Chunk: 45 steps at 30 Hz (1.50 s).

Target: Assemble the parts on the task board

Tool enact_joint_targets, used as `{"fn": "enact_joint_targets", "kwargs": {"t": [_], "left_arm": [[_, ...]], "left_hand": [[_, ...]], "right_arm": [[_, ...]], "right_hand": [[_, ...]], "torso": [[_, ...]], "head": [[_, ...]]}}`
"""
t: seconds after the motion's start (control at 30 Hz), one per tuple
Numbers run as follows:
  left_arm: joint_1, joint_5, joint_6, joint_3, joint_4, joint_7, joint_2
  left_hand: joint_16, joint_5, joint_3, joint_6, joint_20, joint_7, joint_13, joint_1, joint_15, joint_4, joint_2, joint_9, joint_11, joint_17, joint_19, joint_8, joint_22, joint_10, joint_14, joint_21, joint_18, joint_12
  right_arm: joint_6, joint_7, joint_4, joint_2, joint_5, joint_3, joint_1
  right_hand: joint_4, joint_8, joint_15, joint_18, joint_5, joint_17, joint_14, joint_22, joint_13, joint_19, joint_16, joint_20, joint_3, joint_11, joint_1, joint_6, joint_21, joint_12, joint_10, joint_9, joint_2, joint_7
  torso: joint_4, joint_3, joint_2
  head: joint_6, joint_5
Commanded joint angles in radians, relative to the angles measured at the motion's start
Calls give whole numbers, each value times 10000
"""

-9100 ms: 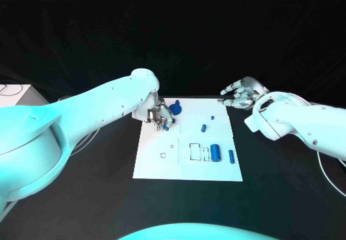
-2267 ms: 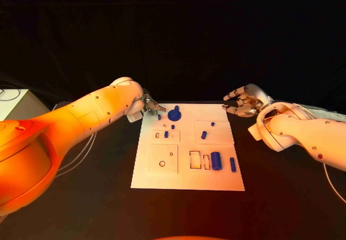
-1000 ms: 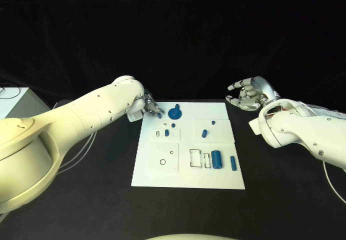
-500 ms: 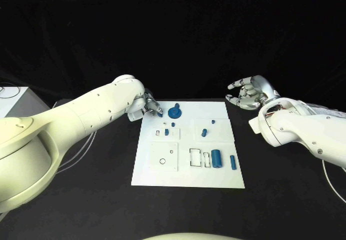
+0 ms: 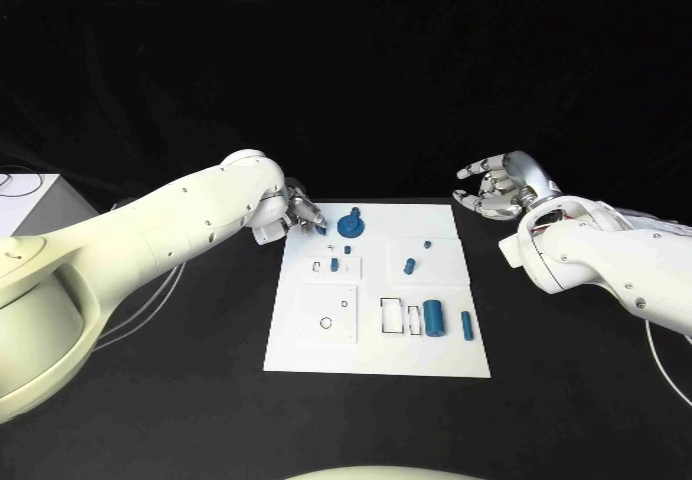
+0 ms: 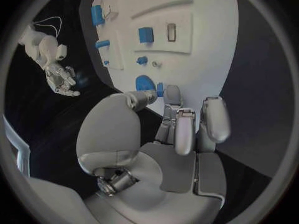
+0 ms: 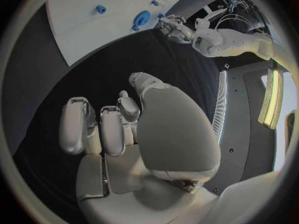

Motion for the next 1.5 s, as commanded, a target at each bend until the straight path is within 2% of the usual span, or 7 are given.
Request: {"fn": "enact_joint_targets", "kwargs": {"t": [0.03, 0.13, 0.43, 0.73, 0.87, 1.0, 1.5], "left_arm": [[2, 372, -10, 16, 508, -32, -287], [2, 418, -26, 20, 1106, -52, -672], [-48, 340, -228, 3, 2417, -77, -1485], [-401, -247, -813, -13, 3358, -84, -1926], [-553, -496, -944, -33, 3469, -82, -1898], [-697, -662, -980, -89, 3510, -85, -1856], [-849, -803, -224, -106, 3524, -106, -1856]], "left_hand": [[67, 122, 1579, 16, -34, 6, 80, -8, -74, -1600, 96, 1117, -13, 1357, 36, 49, 33, 121, 602, 79, -197, 60], [89, 245, 1622, 58, -42, -3, 237, -43, -84, -1664, 96, 1144, -24, 1406, 49, 71, 51, 228, 624, 95, -199, 158], [149, 691, 1722, 220, -84, -49, 509, -199, -131, -1825, 53, 1195, -73, 1536, 148, 99, 182, 477, 686, 203, -228, 335], [183, 902, 1750, 298, -112, -80, 681, -288, -161, -1879, 30, 1212, -102, 1611, 259, 104, 326, 622, 722, 314, -264, 431], [189, 933, 1758, 312, -118, -86, 720, -303, -166, -1887, 27, 1216, -109, 1625, 279, 107, 352, 652, 728, 335, -270, 452], [189, 933, 1758, 312, -118, -86, 720, -303, -166, -1887, 27, 1216, -109, 1625, 279, 107, 352, 652, 728, 335, -270, 452], [196, 987, 1782, 336, -127, -99, 697, -315, -178, -1913, 26, 1223, -121, 1642, 282, 111, 353, 660, 736, 338, -270, 440]], "right_arm": [[35, 56, -34, -11, -15, 3, -9], [18, 89, -75, -14, 43, 1, -17], [58, 151, -184, -13, 213, -11, -58], [120, 202, -154, -26, 282, -19, -109], [130, 263, -142, -27, 296, -20, -119], [119, 290, -146, -25, 324, -20, -123], [106, 305, -126, -71, 609, -20, -125]], "right_hand": [[14, 58, -79, 71, 65, -13, 126, 285, -66, -86, -46, -10, 55, 29, -29, -80, -107, -90, -99, 16, -85, 17], [14, 48, -71, 151, 85, -184, 77, 2, -335, -252, -183, -7, 90, 40, -52, -140, -526, -368, -304, 18, -122, 27], [-23, 136, -47, 745, 89, -2584, -860, -2517, -3296, -1496, -2406, 3, 354, 66, -71, -318, -4221, -3300, -2072, 110, -235, 54], [-43, 221, -41, 946, 94, -3497, -1249, -3574, -3841, -1851, -3458, 16, 406, 77, -55, -408, -5747, -3644, -2144, 166, -223, 65], [-50, 329, -41, 1142, 106, -4957, -1781, -4700, -4617, -2217, -5186, -2, 531, 57, -46, -401, -7334, -4310, -2041, 227, -248, 56], [-143, 403, -23, 1126, 129, -5237, -1890, -5158, -5524, -2234, -6157, 25, 630, 88, -62, -398, -7923, -5159, -1848, 264, -253, 66], [-295, 417, 78, 1117, 135, -5271, -2107, -5587, -6410, -2373, -7002, 112, 595, 167, -121, -466, -8491, -5913, -1781, 259, -242, 139]], "torso": [[59, -17, -65], [73, -30, -105], [141, -84, -187], [204, -107, -227], [198, -106, -214], [163, -97, -204], [190, -88, -202]], "head": [[0, -16], [-14, -13], [-97, -43], [-129, -32], [-151, -27], [-152, 2], [-275, -15]]}}
